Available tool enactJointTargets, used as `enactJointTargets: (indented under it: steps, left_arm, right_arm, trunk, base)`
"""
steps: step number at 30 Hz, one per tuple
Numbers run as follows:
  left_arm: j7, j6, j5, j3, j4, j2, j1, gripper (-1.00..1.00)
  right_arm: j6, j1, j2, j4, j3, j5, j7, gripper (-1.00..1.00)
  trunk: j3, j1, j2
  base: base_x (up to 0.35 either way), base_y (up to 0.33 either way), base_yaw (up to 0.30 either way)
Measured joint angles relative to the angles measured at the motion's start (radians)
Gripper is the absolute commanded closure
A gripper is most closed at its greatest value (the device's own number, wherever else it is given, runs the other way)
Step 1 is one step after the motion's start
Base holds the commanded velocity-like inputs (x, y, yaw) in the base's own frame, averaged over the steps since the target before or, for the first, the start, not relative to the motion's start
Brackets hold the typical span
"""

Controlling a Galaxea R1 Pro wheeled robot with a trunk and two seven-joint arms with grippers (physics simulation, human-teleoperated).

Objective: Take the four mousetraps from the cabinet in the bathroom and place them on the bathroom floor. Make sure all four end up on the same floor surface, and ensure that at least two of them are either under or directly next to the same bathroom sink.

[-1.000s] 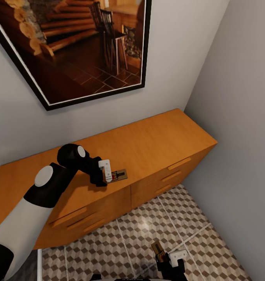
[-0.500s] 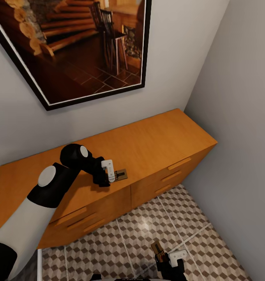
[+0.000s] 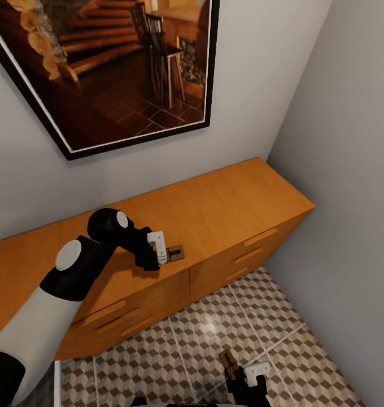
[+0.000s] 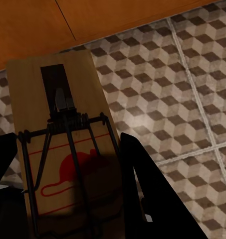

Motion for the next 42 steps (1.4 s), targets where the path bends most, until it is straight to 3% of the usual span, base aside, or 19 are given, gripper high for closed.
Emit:
enactJointTargets:
  steps: [42]
  left_arm:
    - [0.0, -0.001, 0.004, -0.023, 0.001, 0.001, 0.0, -1.0]
  right_arm:
    - [0.0, 0.0, 0.0, 0.0, 0.0, 0.0, 0.0, 1.0]
  trunk:
    - [-0.021, 0.0, -0.001]
  base:
    - [0.0, 0.0, 0.0]
